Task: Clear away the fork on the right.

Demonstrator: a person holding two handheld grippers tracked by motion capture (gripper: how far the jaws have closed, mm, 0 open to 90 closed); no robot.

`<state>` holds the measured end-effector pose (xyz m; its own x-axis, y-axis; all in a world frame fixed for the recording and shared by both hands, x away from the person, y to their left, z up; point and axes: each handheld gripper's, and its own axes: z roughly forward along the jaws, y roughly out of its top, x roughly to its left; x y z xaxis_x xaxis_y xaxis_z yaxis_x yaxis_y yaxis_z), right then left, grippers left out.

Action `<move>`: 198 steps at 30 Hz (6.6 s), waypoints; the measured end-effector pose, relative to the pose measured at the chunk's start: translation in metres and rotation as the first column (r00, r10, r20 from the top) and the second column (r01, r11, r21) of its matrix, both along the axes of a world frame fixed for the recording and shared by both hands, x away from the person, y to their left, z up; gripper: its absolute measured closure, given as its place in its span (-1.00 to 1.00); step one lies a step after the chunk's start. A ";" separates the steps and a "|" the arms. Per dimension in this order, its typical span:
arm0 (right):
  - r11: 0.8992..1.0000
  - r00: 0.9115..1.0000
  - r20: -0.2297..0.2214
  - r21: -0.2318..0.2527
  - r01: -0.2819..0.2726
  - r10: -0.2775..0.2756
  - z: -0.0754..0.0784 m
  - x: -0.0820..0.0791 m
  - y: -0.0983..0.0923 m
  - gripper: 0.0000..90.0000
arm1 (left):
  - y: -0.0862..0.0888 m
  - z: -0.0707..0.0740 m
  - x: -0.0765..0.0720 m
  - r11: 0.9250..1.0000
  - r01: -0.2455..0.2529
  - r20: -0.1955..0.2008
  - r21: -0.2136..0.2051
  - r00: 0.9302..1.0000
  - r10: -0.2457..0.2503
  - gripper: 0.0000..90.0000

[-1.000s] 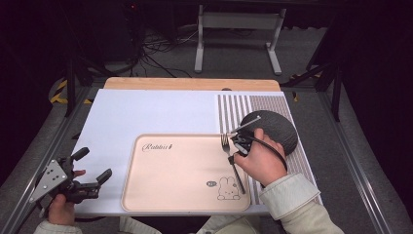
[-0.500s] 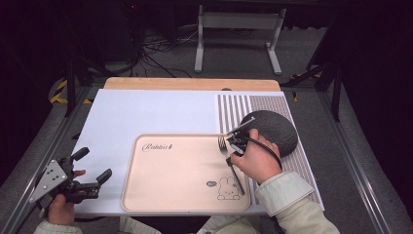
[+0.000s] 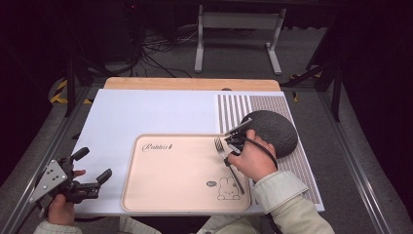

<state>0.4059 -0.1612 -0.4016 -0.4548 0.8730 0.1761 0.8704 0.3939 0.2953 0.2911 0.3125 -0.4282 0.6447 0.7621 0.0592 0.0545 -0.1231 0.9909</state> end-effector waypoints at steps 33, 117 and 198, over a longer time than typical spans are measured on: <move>1.000 1.000 -0.022 -0.010 0.012 -0.012 -0.015 0.005 -0.004 0.83 | -0.001 0.000 0.000 1.000 -0.001 0.002 -0.004 1.000 0.001 -1.00; 0.759 0.737 0.179 -0.138 -0.637 0.651 -0.022 0.031 -0.006 1.00 | -0.001 0.000 0.001 1.000 0.005 -0.005 0.001 1.000 -0.005 -1.00; 0.875 0.539 0.837 0.327 -0.357 -0.093 0.001 -0.067 -0.170 -0.61 | 0.001 0.000 0.000 1.000 -0.011 0.004 -0.017 1.000 0.011 -1.00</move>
